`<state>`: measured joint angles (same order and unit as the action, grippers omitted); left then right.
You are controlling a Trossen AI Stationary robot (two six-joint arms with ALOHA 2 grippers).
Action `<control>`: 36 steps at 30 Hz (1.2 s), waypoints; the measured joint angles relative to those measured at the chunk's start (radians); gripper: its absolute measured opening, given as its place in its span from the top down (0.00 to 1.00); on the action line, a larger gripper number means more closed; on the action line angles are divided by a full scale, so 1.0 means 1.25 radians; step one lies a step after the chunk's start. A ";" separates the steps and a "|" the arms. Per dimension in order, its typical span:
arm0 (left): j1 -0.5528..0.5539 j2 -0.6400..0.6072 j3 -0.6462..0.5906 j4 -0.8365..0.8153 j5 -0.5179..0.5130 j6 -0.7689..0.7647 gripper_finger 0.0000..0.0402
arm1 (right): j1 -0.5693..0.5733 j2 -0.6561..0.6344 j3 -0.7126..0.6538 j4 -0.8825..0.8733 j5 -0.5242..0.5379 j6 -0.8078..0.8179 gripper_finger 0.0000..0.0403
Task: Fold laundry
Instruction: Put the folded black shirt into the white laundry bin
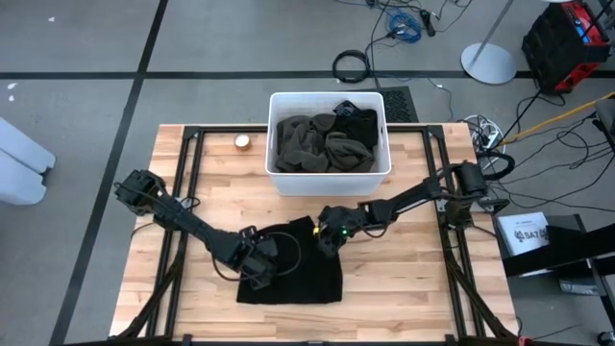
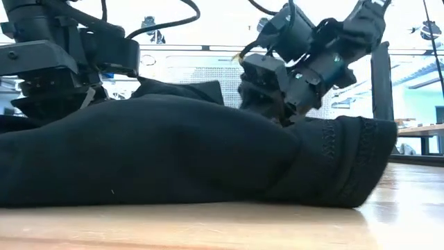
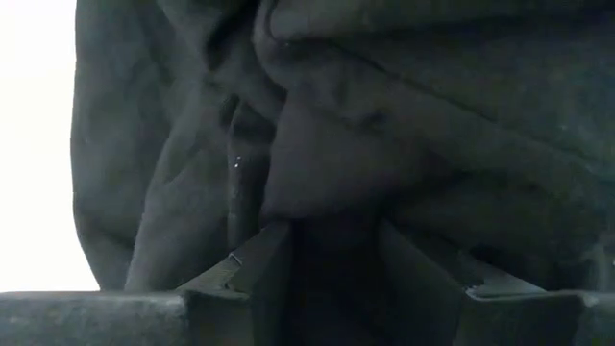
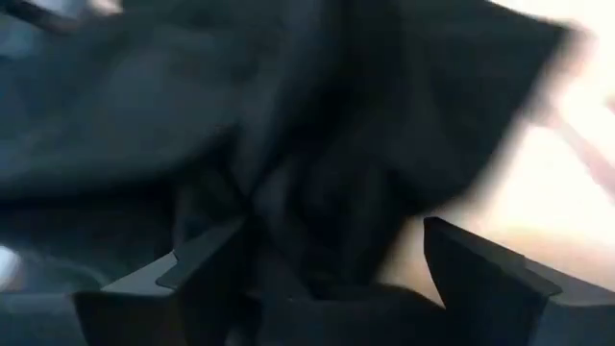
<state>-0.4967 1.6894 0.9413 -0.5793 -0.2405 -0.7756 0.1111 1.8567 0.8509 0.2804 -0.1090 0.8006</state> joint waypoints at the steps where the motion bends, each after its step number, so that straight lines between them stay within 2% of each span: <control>1: 0.003 0.000 0.000 0.007 0.000 0.003 0.59 | -0.001 0.018 0.000 0.047 -0.027 0.002 0.27; 7: 0.008 0.001 0.000 0.016 0.003 0.004 0.59 | 0.000 0.097 0.000 0.347 -0.127 0.021 0.27; 12: 0.008 0.001 0.000 0.016 0.003 0.004 0.59 | 0.000 0.100 0.000 0.442 -0.127 0.045 0.27; 15: 0.007 0.001 0.000 0.016 0.003 0.004 0.59 | 0.000 0.098 0.000 0.463 -0.107 0.076 0.27; 21: 0.012 0.001 -0.001 0.042 0.001 -0.003 0.59 | 0.020 0.097 0.000 0.441 0.022 0.133 0.27; 31: 0.072 0.002 -0.001 0.191 -0.014 0.004 0.59 | 0.050 0.097 0.000 0.425 0.046 0.129 0.27; 36: 0.095 0.002 -0.001 0.277 -0.017 0.041 0.59 | 0.056 0.097 0.000 0.374 0.053 0.121 0.27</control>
<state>-0.3775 1.6917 0.9405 -0.2326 -0.2611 -0.7246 0.1805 1.9784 0.8509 0.7475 -0.0433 0.9517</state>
